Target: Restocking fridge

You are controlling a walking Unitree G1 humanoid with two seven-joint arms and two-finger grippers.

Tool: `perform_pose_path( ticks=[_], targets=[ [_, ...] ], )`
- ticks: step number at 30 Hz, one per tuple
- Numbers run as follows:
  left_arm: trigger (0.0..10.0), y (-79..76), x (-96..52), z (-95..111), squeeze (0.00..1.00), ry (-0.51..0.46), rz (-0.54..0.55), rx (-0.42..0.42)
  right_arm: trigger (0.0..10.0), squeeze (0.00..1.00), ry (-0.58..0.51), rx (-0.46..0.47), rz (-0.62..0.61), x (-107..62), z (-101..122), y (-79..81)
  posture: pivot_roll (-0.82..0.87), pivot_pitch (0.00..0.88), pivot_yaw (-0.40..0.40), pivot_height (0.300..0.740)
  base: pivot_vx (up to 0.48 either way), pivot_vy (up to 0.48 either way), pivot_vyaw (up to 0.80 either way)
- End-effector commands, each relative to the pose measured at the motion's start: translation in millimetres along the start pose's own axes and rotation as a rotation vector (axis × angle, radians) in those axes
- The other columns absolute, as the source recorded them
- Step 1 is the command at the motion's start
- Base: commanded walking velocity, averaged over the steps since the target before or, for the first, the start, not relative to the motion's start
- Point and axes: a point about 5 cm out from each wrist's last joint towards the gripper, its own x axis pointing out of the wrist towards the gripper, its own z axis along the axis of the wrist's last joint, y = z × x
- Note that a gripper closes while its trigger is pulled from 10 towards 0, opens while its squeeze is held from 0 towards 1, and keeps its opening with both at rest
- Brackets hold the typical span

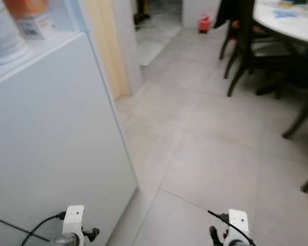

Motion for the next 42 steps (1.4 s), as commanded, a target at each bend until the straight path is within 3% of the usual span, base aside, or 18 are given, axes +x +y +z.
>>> perform_pose_path(
  ticks=[1,13,18,42],
  targets=[
    [10.0,4.8,-0.3,-3,0.0,0.016,0.014,-0.015,10.0,0.0,0.005,-0.02,0.016,0.6,1,2.6,-0.14,0.0,0.043,0.74,0.0,0.0,0.8],
    [10.0,-12.4,-0.3,-9,0.0,0.032,-0.015,-0.052,10.0,0.0,0.017,-0.102,-0.004,-3.1,3,-14.0,-0.16,0.0,-0.046,0.74,0.0,0.0,0.8],
    [10.0,-17.5,-0.7,-12,0.0,0.039,-0.032,-0.046,10.0,0.0,0.021,-0.11,-0.021,-4.8,1,-19.5,-0.16,0.0,-0.037,0.74,0.0,0.0,0.8],
    [10.0,-5.6,-1.4,-18,0.0,0.053,-0.015,-0.015,10.0,0.0,0.037,-0.087,-0.007,-3.4,-8,-9.6,-0.15,0.0,0.029,0.74,0.0,0.0,0.8]
  ],
)
